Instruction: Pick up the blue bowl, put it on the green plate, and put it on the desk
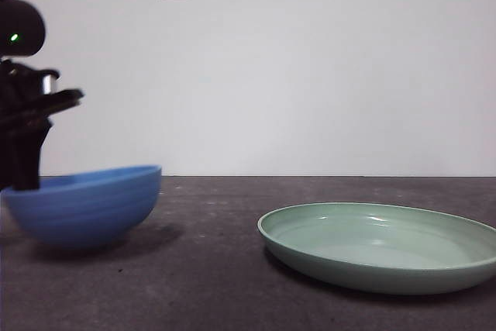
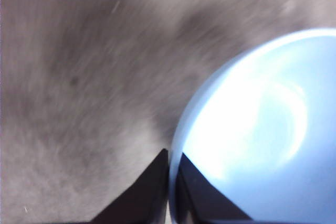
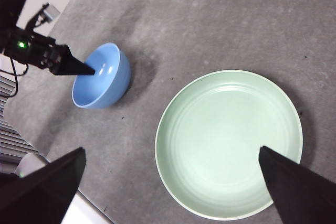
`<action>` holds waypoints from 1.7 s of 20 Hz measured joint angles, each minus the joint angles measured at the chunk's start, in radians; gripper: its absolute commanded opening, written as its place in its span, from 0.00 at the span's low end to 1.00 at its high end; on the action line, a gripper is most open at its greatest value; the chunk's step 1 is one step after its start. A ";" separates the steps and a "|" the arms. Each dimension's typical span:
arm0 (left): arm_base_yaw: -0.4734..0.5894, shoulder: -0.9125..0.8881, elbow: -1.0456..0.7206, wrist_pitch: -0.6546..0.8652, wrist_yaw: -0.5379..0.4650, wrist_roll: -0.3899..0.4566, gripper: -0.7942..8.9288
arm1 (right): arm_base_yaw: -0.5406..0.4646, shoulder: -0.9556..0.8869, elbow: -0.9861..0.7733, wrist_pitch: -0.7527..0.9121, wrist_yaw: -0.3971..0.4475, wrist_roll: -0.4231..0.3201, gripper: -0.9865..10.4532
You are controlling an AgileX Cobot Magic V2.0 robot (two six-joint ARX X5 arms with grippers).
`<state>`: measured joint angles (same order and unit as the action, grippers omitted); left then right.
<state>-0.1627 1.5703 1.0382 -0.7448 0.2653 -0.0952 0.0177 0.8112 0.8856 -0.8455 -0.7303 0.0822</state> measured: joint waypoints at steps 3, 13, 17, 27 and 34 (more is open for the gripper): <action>-0.073 0.000 0.123 -0.086 -0.006 0.000 0.09 | 0.000 0.000 0.000 -0.001 0.000 0.000 0.58; -0.425 0.223 0.523 -0.158 -0.013 -0.077 0.09 | 0.000 0.000 0.000 -0.003 0.000 0.000 0.58; -0.552 0.396 0.661 -0.204 -0.061 -0.079 0.09 | 0.000 0.000 0.000 -0.003 0.000 0.000 0.58; -0.631 0.584 0.775 -0.231 -0.103 -0.078 0.09 | 0.000 0.000 0.000 -0.003 0.000 0.000 0.58; -0.632 0.585 0.780 -0.213 -0.103 -0.079 0.26 | 0.000 0.000 0.000 -0.003 0.000 0.000 0.58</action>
<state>-0.7948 2.1551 1.8179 -0.9581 0.1623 -0.1745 0.0177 0.8112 0.8856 -0.8486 -0.7300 0.0822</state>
